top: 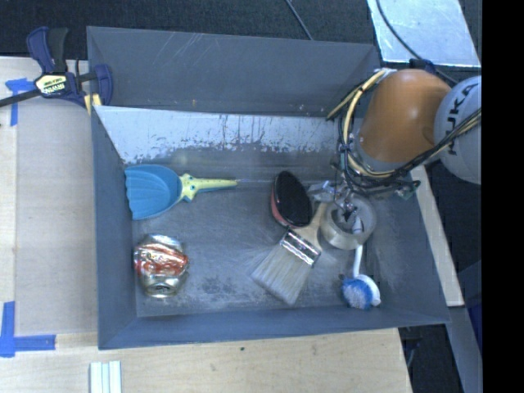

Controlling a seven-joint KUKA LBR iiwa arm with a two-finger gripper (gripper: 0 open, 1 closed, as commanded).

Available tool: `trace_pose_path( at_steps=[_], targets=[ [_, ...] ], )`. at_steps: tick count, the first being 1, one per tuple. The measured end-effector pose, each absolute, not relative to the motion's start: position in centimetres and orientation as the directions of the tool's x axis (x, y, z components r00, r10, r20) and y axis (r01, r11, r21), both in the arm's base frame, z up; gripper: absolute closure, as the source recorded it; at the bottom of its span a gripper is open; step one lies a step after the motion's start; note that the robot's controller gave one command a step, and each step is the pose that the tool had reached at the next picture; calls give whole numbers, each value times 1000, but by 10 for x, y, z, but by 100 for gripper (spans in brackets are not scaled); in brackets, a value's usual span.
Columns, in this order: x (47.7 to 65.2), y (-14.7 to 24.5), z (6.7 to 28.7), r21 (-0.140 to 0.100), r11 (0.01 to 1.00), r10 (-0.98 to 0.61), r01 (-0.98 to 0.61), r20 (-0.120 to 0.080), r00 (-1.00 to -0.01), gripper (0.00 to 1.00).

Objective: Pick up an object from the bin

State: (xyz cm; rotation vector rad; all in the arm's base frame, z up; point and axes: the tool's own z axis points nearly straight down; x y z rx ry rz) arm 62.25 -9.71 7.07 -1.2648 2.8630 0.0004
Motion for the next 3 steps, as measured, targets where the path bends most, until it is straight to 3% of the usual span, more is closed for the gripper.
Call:
trace_pose_path(
  at_steps=[2, 3],
  targets=[
    [622, -97, 98, -4, 674, -739, -739, -11, -674, 100],
    [620, -96, 137, 3, 676, -737, -737, -8, -676, 100]
  ],
)
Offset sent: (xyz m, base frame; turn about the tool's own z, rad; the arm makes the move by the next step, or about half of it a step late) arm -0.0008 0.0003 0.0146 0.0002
